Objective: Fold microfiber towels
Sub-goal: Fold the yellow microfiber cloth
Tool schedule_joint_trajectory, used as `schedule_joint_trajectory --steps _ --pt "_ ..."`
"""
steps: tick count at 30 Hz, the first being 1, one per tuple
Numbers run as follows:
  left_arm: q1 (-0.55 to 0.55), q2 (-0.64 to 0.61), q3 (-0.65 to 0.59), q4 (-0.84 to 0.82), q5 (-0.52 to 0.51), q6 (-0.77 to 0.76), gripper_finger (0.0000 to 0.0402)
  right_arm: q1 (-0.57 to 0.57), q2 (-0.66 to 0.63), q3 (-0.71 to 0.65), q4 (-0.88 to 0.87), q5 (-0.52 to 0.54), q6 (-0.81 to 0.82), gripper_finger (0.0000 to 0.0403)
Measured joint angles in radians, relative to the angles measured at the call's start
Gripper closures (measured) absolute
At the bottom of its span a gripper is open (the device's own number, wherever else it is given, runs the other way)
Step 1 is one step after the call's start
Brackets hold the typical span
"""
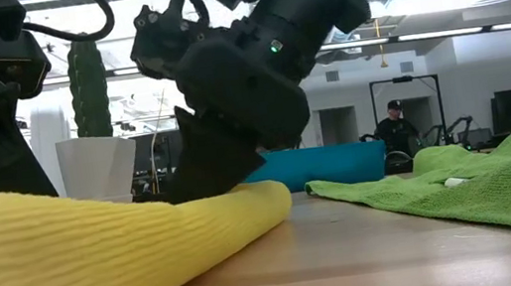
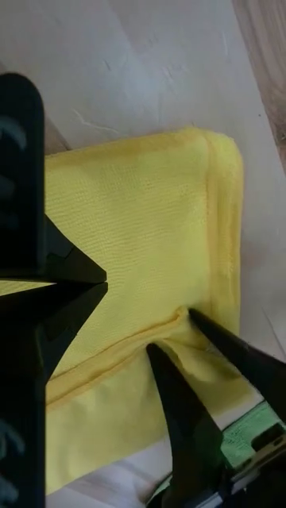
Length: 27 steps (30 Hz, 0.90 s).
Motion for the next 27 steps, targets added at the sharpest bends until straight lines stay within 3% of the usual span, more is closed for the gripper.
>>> schedule_joint_trajectory --steps 8,13,17,27 --pt "0.000 0.000 0.000 -0.003 0.001 0.000 0.0401 0.016 -0.026 -0.003 -0.028 0.003 -0.011 0.0332" --pt "0.001 0.000 0.000 -0.006 0.001 0.000 0.0401 0.014 -0.042 -0.002 -0.055 0.003 -0.010 0.0373" --pt "0.001 0.000 0.000 -0.010 0.001 0.000 0.0401 0.014 -0.043 -0.003 -0.081 0.003 -0.010 0.0377" --pt "0.001 0.000 0.000 -0.023 0.001 0.001 0.0401 0.029 -0.053 -0.003 -0.131 0.003 0.020 0.0342"
